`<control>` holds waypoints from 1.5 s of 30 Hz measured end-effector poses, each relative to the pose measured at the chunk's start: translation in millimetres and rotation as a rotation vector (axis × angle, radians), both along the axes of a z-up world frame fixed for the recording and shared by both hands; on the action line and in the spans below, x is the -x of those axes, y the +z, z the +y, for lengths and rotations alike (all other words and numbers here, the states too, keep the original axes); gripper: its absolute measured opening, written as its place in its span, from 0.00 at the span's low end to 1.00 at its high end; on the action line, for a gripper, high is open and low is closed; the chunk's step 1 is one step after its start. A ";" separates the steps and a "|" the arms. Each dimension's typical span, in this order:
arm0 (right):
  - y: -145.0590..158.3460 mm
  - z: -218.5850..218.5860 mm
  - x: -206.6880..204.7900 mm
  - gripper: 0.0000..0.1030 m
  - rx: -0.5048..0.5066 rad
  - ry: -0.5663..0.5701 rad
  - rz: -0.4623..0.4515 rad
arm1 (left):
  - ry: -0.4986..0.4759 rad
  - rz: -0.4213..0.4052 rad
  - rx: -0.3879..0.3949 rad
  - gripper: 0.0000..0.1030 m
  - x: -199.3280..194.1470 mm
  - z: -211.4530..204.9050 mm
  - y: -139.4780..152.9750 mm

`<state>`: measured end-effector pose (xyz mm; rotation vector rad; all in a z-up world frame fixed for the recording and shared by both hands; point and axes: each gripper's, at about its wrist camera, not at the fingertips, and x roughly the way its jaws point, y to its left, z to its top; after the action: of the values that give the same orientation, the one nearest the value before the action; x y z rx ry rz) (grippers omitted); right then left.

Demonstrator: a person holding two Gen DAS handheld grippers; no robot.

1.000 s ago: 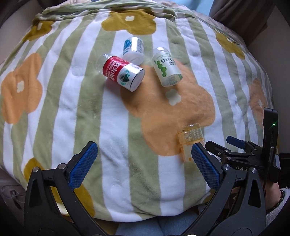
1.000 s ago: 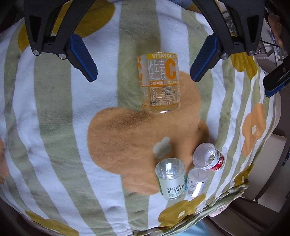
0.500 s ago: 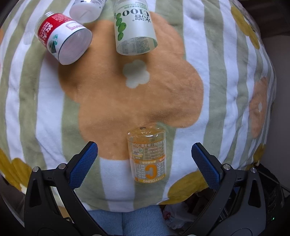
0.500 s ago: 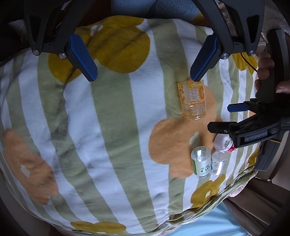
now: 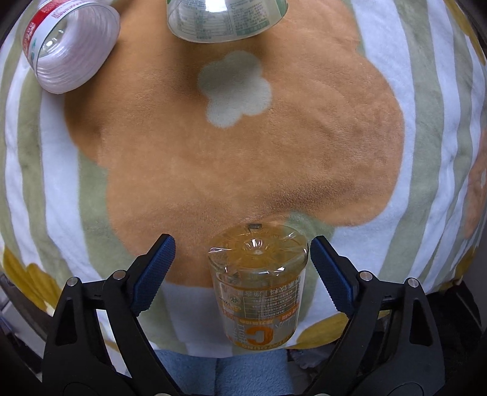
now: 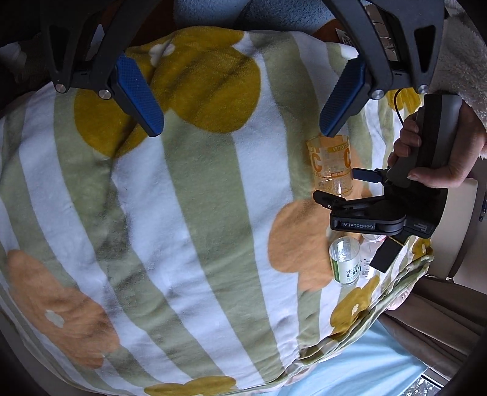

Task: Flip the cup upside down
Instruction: 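Bring the left tool to the inverted cup and close on it, then lift the inverted cup with the left tool, set it down, open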

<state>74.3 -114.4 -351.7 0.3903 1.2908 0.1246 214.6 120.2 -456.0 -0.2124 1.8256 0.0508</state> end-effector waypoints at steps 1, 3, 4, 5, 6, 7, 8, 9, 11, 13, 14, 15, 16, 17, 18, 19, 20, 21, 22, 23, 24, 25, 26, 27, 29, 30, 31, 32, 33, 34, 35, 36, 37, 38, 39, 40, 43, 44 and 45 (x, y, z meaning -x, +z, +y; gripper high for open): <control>-0.4 -1.0 -0.5 0.99 -0.001 0.000 0.000 | 0.001 0.002 0.007 0.78 -0.2 -0.2 -1.6; -1.2 -2.2 -1.6 0.99 0.001 0.001 0.003 | 0.007 0.017 0.025 0.68 1.2 -3.9 -7.7; -1.5 -2.8 -2.0 0.99 0.004 0.002 0.003 | 0.012 0.022 0.035 0.62 4.0 -7.3 -11.3; -2.0 -3.2 -2.2 0.99 0.004 0.002 0.004 | 0.018 0.025 0.048 0.59 4.6 -8.4 -13.5; -2.4 -3.5 -2.2 0.99 0.004 0.002 0.005 | 0.022 0.025 0.060 0.57 5.6 -8.4 -14.1; -2.9 -4.0 -2.5 0.99 0.003 0.001 0.007 | 0.021 0.023 0.064 0.56 6.3 -7.5 -14.6; -3.4 -4.3 -2.6 0.99 0.001 0.000 0.009 | 0.018 0.018 0.065 0.56 7.0 -7.1 -14.1; -3.6 -4.4 -2.6 0.99 0.000 0.000 0.010 | 0.016 0.012 0.068 0.56 7.9 -7.0 -12.6; -3.6 -4.9 -2.7 0.99 -0.003 -0.002 0.013 | 0.019 -0.010 0.080 0.56 9.7 -5.5 -7.0; -3.1 -5.0 -3.4 0.99 -0.006 -0.005 0.015 | 0.027 -0.051 0.100 0.56 5.8 -6.9 4.1; -2.6 -4.9 -3.6 0.99 -0.008 -0.004 0.013 | 0.033 -0.085 0.114 0.56 7.2 -6.0 11.5; -2.4 -4.8 -3.9 0.99 -0.008 -0.002 0.011 | 0.037 -0.130 0.125 0.56 8.0 -4.1 19.6; -1.6 -4.1 -4.2 0.99 -0.007 -0.001 0.008 | 0.039 -0.183 0.136 0.56 9.7 -2.4 28.2; -1.3 -3.5 -4.4 0.99 -0.008 0.001 0.006 | 0.037 -0.225 0.139 0.56 11.4 -1.0 35.6; -1.3 -2.4 -4.8 0.99 -0.011 0.004 0.004 | 0.034 -0.257 0.137 0.56 13.7 -0.4 42.5; -0.8 -1.3 -4.9 0.99 -0.016 0.006 0.003 | 0.030 -0.290 0.141 0.56 15.9 0.8 47.9; -0.9 -0.4 -4.7 0.99 -0.022 0.006 0.001 | 0.022 -0.329 0.145 0.56 18.5 1.1 53.7; -1.2 0.7 -4.5 0.99 -0.028 0.008 0.001 | 0.010 -0.372 0.142 0.56 19.8 1.7 59.5; -1.1 2.2 -4.0 0.99 -0.029 0.010 0.000 | -0.002 -0.419 0.139 0.56 22.2 2.4 64.6; -1.2 3.9 -3.2 0.99 -0.028 0.012 -0.001 | -0.012 -0.466 0.140 0.56 23.9 3.6 70.3; -1.5 5.3 -2.2 0.99 -0.028 0.015 -0.003 | -0.021 -0.514 0.140 0.56 27.6 3.0 74.5; -1.6 7.0 -1.2 0.99 -0.028 0.018 -0.005 | -0.029 -0.559 0.139 0.56 21.3 4.4 80.6; -2.3 8.4 0.0 0.99 -0.028 0.020 -0.008 | -0.040 -0.601 0.139 0.56 25.3 7.4 82.8; -3.6 9.5 1.4 0.99 -0.027 0.022 -0.010 | -0.054 -0.640 0.133 0.56 30.5 5.0 83.2; -7.9 11.0 4.1 0.99 -0.027 0.026 -0.013 | -0.080 -0.730 0.103 0.56 35.0 -3.4 82.3; -11.1 11.7 5.6 0.99 -0.027 0.030 -0.012 | -0.091 -0.776 0.091 0.56 39.3 -4.7 80.8; -14.8 12.2 6.9 0.99 -0.025 0.034 -0.010 | -0.101 -0.817 0.080 0.56 41.4 -6.9 78.7; -18.9 12.5 8.4 0.99 -0.023 0.039 -0.008 | -0.110 -0.855 0.069 0.56 48.0 -5.9 77.6; -23.2 12.8 10.0 0.99 -0.020 0.044 -0.007 | -0.118 -0.889 0.059 0.56 54.9 -6.1 74.8; -27.4 12.9 11.6 0.99 -0.018 0.048 -0.005 | -0.127 -0.915 0.049 0.56 61.6 -6.1 71.3; -31.9 12.8 13.1 0.99 -0.017 0.052 -0.002 | -0.134 -0.937 0.036 0.56 65.4 -7.7 67.6; -35.7 12.6 14.5 0.99 -0.017 0.054 -0.002 | -0.139 -0.957 0.023 0.56 68.3 -9.6 64.0; -39.1 11.7 16.2 0.99 -0.020 0.055 -0.004 | -0.145 -0.974 0.013 0.56 70.3 -12.3 60.4; -42.2 11.0 18.0 0.99 -0.023 0.056 -0.008 | -0.151 -0.989 0.005 0.56 72.0 -15.2 57.3; -44.7 10.7 19.7 0.99 -0.026 0.056 -0.013 | -0.157 -1.004 -0.002 0.56 73.8 -16.7 56.0; -46.8 10.2 21.4 0.99 -0.030 0.058 -0.017 | -0.164 -1.018 -0.010 0.56 75.4 -19.3 54.9; -51.6 11.1 25.4 0.99 -0.043 0.062 -0.031 | -0.191 -1.031 -0.026 0.56 79.2 -24.9 53.7; -52.8 11.7 25.9 0.99 -0.050 0.065 -0.032 | -0.195 -1.025 -0.017 0.56 80.6 -25.6 53.2; -53.4 12.4 26.2 0.99 -0.056 0.068 -0.032 | -0.197 -1.013 -0.005 0.56 82.6 -26.4 52.8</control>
<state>48.0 -102.0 -405.1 0.3908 1.2718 0.2235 131.9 93.8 -403.2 -0.0305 0.8273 -0.1657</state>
